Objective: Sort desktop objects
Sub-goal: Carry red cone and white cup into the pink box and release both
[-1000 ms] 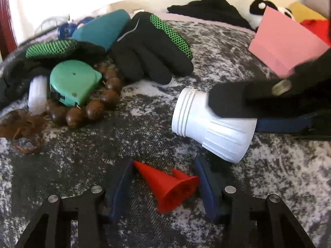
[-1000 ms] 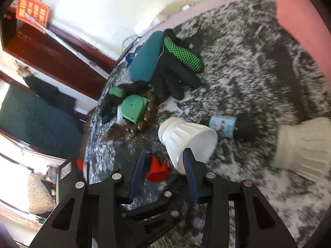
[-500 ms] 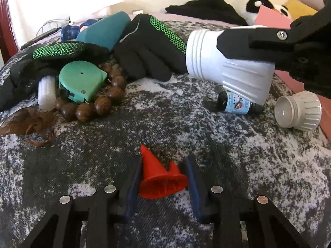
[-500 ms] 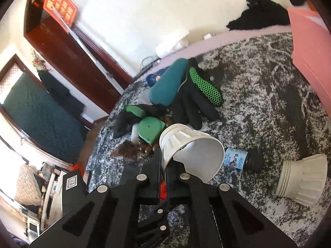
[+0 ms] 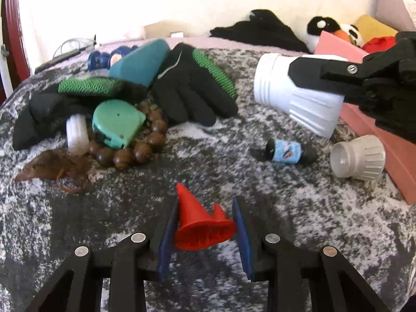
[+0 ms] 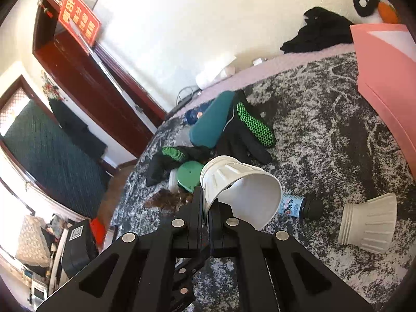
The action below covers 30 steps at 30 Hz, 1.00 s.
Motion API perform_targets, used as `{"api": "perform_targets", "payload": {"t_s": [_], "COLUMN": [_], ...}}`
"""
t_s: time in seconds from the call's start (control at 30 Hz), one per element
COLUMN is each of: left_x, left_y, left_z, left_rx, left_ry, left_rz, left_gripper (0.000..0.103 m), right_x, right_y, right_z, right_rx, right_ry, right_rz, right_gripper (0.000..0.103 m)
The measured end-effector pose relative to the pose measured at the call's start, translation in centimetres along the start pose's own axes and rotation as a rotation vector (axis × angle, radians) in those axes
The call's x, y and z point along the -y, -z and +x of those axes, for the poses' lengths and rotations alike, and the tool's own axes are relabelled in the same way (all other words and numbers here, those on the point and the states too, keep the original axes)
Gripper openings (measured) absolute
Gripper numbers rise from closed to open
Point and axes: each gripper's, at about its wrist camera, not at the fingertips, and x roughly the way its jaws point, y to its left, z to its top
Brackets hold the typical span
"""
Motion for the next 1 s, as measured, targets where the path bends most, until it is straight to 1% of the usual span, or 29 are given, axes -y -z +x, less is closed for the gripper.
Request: {"api": "perform_targets", "payload": {"t_s": [0.1, 0.17, 0.4, 0.53, 0.77, 0.9, 1.0], "left_x": [1.3, 2.5, 6.1, 7.9, 12.2, 15.8, 18.5], "left_y": [-0.6, -1.0, -2.5, -3.1, -4.4, -5.7, -7.1], "left_z": [-0.4, -0.8, -1.7, -1.7, -1.8, -2.4, -2.8], "left_rx": [0.025, 0.044, 0.094, 0.107, 0.128, 0.165, 0.193], "left_ry": [0.012, 0.028, 0.088, 0.114, 0.155, 0.178, 0.211], "left_rz": [0.017, 0.029, 0.041, 0.042, 0.058, 0.105, 0.144], "left_gripper": [0.035, 0.035, 0.035, 0.035, 0.035, 0.035, 0.035], "right_x": [0.0, 0.0, -1.2, -1.2, 1.0, 2.8, 4.5], "right_y": [0.0, 0.0, 0.1, 0.1, -0.3, -0.6, -0.8], "right_z": [-0.8, -1.6, -5.8, -8.3, -13.7, -17.6, -21.1], "right_rx": [0.024, 0.049, 0.196, 0.245, 0.336, 0.428, 0.517], "right_ry": [0.004, 0.029, 0.167, 0.227, 0.314, 0.371, 0.445], "right_rz": [0.003, -0.012, -0.119, -0.163, -0.174, -0.157, -0.142], "right_gripper": [0.003, 0.003, 0.003, 0.003, 0.003, 0.003, 0.003]}}
